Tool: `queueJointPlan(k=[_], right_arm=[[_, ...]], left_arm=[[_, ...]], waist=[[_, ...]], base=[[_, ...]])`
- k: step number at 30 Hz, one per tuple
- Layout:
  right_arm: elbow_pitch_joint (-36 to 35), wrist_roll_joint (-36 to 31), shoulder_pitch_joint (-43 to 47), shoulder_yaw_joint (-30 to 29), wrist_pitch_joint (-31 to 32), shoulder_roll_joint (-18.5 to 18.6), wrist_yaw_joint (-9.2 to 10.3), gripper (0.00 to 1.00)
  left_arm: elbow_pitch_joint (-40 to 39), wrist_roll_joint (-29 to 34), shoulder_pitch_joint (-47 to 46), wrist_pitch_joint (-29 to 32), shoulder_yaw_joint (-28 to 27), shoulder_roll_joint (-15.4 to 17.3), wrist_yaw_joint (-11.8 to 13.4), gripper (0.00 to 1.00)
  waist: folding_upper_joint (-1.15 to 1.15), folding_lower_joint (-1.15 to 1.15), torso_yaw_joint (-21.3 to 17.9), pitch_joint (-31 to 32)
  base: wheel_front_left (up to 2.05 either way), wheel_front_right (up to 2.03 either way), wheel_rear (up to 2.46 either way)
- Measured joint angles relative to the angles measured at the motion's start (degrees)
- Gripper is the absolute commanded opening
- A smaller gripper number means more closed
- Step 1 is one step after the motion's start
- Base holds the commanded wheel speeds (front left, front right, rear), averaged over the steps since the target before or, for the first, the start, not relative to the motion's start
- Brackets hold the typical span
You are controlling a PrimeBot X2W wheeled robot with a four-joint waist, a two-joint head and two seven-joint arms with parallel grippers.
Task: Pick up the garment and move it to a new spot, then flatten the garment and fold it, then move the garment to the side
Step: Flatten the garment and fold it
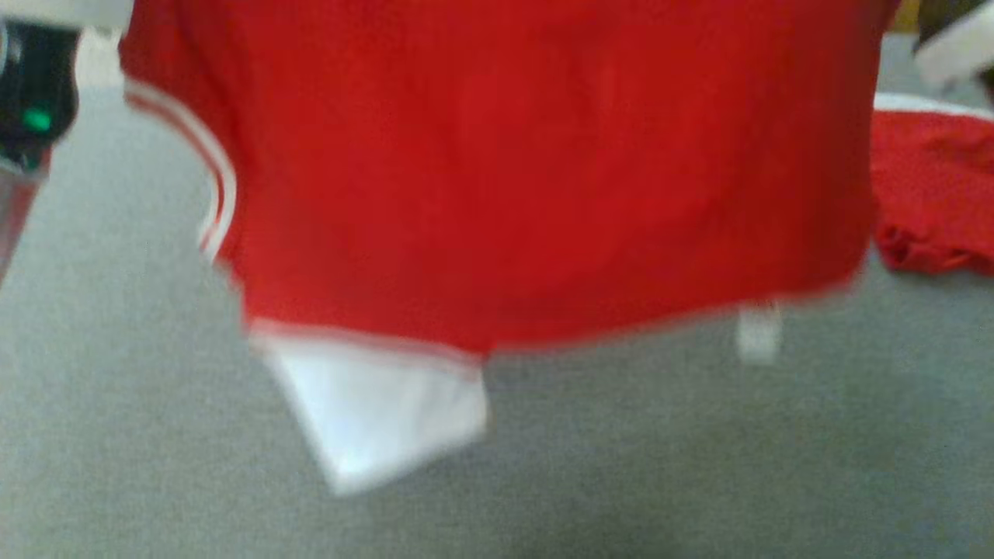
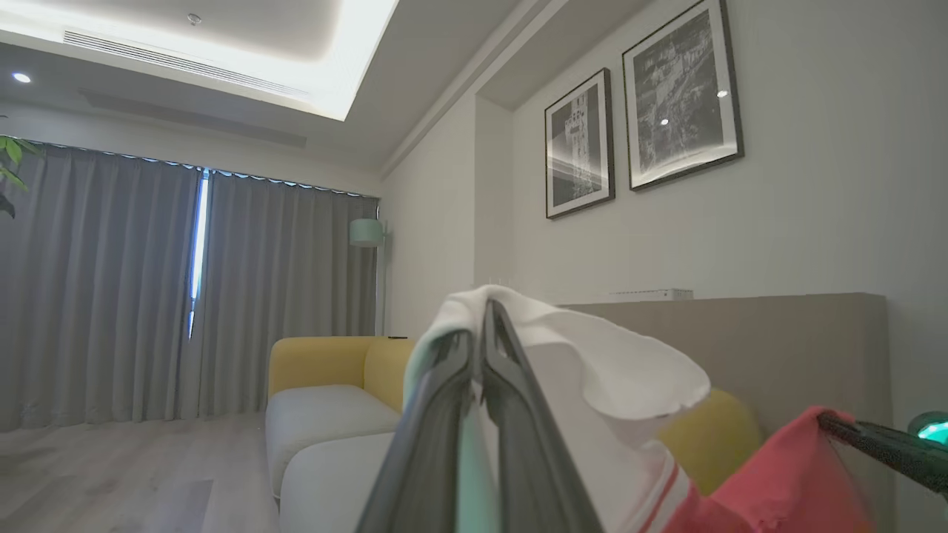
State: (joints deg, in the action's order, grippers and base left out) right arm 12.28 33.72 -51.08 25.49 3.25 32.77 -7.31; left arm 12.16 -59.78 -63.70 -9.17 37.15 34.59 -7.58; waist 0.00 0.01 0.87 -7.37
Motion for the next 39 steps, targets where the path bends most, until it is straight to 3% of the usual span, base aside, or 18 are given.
queueJointPlan(k=[8, 11, 15, 20, 27, 34, 39], right_arm=[[16.21, -1.74, -18.14, 3.66, -12.58, -1.79, 0.00, 0.00], [20.42, -2.80, -22.29, 4.85, -15.47, -1.38, 0.01, 0.00], [22.31, -1.23, -23.55, 10.92, -15.94, -0.55, 0.00, 0.00], [24.66, 4.48, -20.57, 16.49, -16.42, 1.55, 0.01, 0.00], [24.18, 13.80, -8.98, 22.37, -17.42, 2.76, 0.01, 0.00], [17.34, 21.92, 4.43, 28.25, -17.46, 7.62, 0.01, 0.00], [9.58, 26.47, 18.68, 28.25, -17.46, 12.16, 0.01, 0.00]], left_arm=[[12.38, 4.78, -16.35, -5.52, 1.92, -5.16, 0.00, 0.00], [12.30, 5.30, -18.36, -5.58, 1.02, -6.75, 0.00, 0.00], [9.24, 4.02, -16.16, -5.60, 1.14, -6.75, 0.00, 0.00], [4.75, 2.09, -4.58, -5.60, 2.02, -6.42, 0.00, 0.00], [1.09, 0.70, 14.12, -5.58, 2.65, -4.82, 0.00, 0.00], [-2.63, 0.69, 31.30, -5.54, 5.33, -2.77, 0.00, 0.00], [-4.66, 0.26, 45.53, -5.53, 5.81, -2.60, 0.00, 0.00]], waist=[[0.00, 0.02, 1.53, -9.84], [0.00, 0.01, 2.46, -12.04], [0.00, -0.01, 3.83, -13.96], [0.00, -0.01, 5.51, -15.29], [0.00, -0.02, 5.79, -13.18], [0.00, -0.02, 5.32, -8.49], [0.00, -0.03, 4.93, -3.35]], base=[[0.00, 0.00, 0.00], [0.00, 0.00, 0.00], [0.00, 0.00, 0.00], [0.00, 0.00, 0.00], [0.00, 0.00, 0.00], [0.00, 0.00, 0.00], [0.00, 0.00, 0.00]])
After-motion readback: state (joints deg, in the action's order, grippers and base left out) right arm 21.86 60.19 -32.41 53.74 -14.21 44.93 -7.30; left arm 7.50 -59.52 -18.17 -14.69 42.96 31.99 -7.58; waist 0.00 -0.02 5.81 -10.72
